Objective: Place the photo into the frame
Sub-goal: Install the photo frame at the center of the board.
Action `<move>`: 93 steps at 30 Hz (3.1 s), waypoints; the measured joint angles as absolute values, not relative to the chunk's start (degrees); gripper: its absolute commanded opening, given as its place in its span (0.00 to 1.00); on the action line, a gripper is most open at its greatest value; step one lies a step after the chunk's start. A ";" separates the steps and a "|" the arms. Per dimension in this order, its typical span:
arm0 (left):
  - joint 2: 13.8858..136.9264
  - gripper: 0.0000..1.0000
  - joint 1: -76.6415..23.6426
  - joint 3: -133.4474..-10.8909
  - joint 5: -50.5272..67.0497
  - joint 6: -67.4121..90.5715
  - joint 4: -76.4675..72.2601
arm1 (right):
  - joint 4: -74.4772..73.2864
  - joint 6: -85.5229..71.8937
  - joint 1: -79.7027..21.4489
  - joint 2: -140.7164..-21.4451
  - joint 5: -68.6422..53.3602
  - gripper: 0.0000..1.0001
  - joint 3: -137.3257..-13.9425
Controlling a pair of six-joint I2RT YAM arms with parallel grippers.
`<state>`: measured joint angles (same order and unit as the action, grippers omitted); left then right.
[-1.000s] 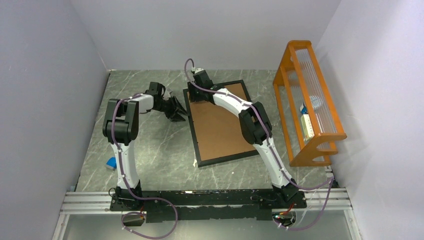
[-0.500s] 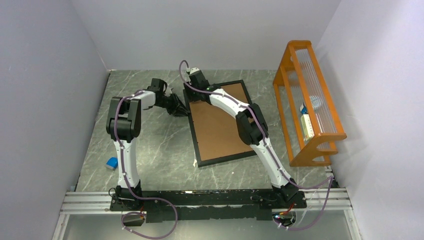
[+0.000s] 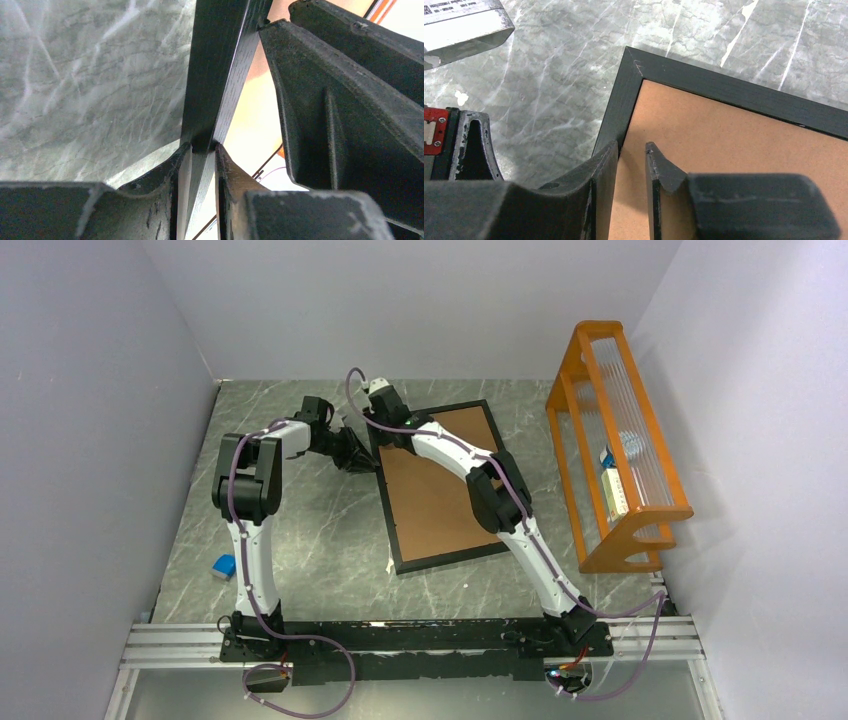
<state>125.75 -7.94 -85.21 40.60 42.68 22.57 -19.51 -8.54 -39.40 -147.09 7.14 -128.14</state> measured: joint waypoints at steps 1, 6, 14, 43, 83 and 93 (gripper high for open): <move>125.75 0.26 -7.94 -85.21 40.58 42.68 22.59 | -18.94 -8.36 -39.42 -146.85 7.11 0.27 -127.55; 125.75 0.25 -7.94 -85.21 40.60 42.68 22.63 | -17.96 -7.90 -39.59 -146.47 7.03 0.14 -126.69; 125.75 0.24 -7.94 -85.27 40.58 42.65 22.96 | -15.70 -8.12 -39.64 -145.47 6.94 0.03 -124.09; 126.08 0.22 -7.92 -86.39 40.21 42.70 25.32 | -16.45 -7.57 -39.53 -145.27 7.29 0.00 -123.46; 126.23 0.39 -8.01 -86.37 41.01 41.78 25.52 | -37.41 -4.69 -34.37 -146.78 3.27 0.25 -133.40; 127.81 0.40 -7.94 -87.53 43.18 40.34 26.46 | -35.88 -8.12 -35.07 -145.16 -0.38 0.52 -130.89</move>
